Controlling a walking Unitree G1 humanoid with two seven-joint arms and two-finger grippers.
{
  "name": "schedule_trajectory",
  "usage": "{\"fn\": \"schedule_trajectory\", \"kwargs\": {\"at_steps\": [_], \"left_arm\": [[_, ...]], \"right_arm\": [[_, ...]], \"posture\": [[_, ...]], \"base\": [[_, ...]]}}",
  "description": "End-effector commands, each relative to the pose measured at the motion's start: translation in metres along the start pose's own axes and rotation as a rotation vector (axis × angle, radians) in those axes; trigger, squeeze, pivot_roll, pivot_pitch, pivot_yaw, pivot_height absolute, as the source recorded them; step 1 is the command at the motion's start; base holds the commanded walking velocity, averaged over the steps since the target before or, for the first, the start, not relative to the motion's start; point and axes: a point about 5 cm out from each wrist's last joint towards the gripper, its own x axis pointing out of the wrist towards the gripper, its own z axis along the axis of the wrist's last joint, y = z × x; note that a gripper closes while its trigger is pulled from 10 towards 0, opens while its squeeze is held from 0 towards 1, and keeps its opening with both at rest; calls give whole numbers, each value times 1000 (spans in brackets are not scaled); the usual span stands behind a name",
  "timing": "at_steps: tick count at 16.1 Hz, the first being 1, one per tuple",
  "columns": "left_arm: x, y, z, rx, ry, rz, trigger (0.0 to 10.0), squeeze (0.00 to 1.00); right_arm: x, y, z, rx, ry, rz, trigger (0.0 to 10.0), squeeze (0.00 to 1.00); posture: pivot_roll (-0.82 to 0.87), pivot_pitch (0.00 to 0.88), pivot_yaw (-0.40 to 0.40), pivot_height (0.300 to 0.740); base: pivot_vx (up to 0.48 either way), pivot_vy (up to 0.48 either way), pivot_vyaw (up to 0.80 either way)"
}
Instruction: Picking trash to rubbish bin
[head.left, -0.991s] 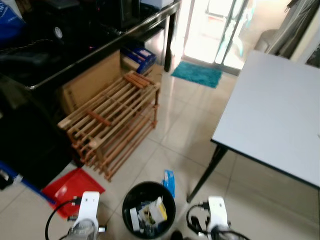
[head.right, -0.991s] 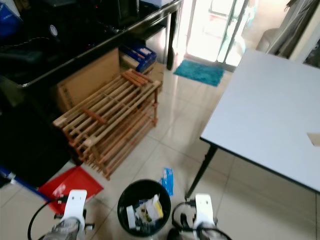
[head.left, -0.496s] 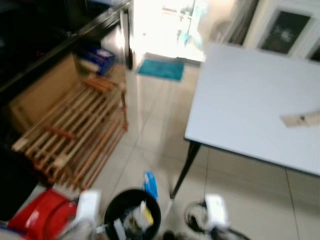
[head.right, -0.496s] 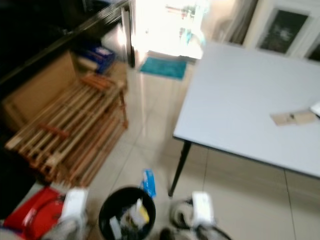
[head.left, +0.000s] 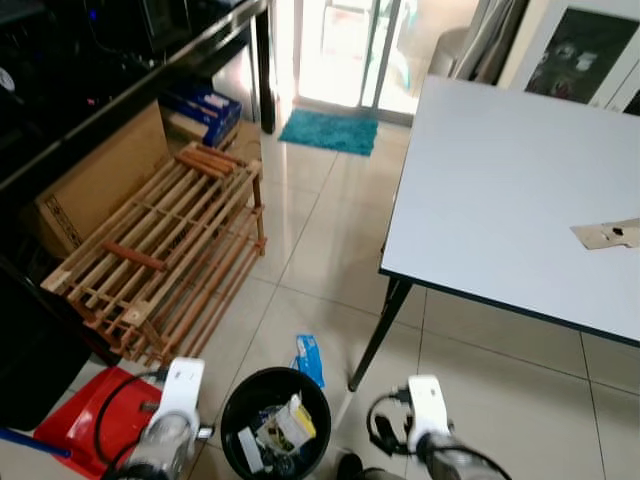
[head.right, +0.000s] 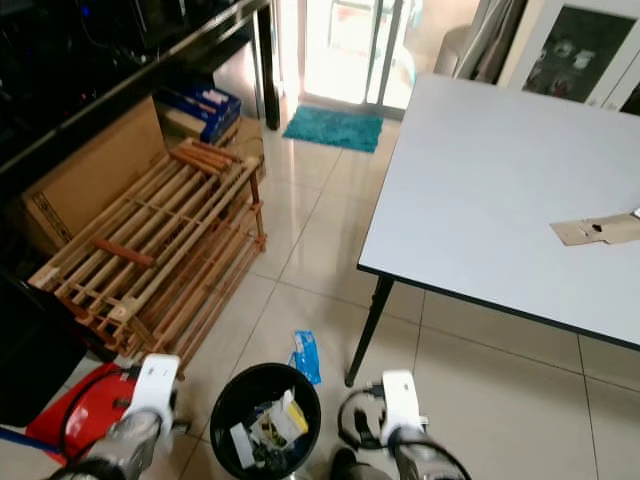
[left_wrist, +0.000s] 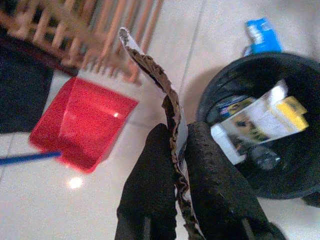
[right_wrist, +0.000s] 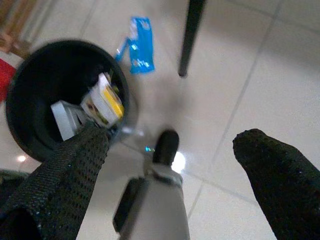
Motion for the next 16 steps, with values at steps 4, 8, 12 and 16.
{"fn": "schedule_trajectory", "kwargs": {"at_steps": [4, 8, 12, 16], "left_arm": [[2, -22, 27, 68, -87, -117, 10000, 0], [1, -48, 46, 93, -131, -227, 10000, 0], [-3, -70, 49, 114, -134, -323, 10000, 0], [-3, -72, 45, 141, -116, -335, 10000, 0]], "right_arm": [[4, 18, 22, -50, -74, 138, 10000, 0], [4, 42, 28, -83, -96, 269, 10000, 0], [0, 56, 25, -69, -122, 362, 10000, 0], [-3, 64, 24, -79, -128, 410, 10000, 0]], "posture": [[-54, 246, -65, 740], [-111, 302, -64, 740], [-142, 330, -61, 740], [-150, 338, -55, 740]], "base": [[0, 0, 0], [0, 0, 0], [0, 0, 0], [0, 0, 0]]}}
